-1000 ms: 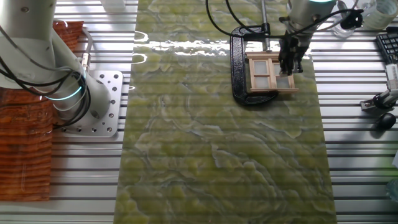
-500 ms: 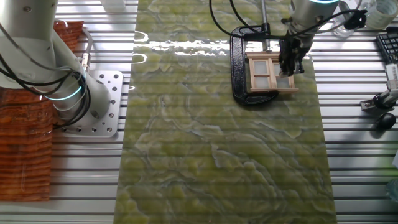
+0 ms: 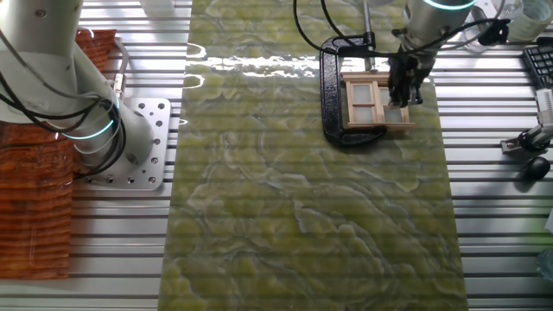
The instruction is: Open a sliding window
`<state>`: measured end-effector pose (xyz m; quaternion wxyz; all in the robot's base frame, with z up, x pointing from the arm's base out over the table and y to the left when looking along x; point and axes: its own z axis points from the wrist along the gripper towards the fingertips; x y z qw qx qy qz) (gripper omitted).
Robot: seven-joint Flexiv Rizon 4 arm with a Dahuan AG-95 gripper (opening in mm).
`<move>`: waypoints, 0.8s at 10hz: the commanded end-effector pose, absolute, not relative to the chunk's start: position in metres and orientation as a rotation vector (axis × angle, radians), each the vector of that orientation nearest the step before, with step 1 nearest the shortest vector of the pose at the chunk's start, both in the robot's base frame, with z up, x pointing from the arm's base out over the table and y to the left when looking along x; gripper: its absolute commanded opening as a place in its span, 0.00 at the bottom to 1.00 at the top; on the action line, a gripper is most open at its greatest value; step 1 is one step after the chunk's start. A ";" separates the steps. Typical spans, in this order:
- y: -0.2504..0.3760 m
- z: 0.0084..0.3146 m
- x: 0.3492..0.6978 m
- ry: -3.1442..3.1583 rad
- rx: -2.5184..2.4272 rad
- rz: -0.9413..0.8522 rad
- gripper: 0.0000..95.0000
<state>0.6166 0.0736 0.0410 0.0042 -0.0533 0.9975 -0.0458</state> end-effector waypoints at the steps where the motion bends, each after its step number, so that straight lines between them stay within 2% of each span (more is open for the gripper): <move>1: 0.074 0.038 0.618 3.126 -0.139 -0.082 0.00; 8: 0.080 0.032 0.622 3.125 -0.124 -0.086 0.00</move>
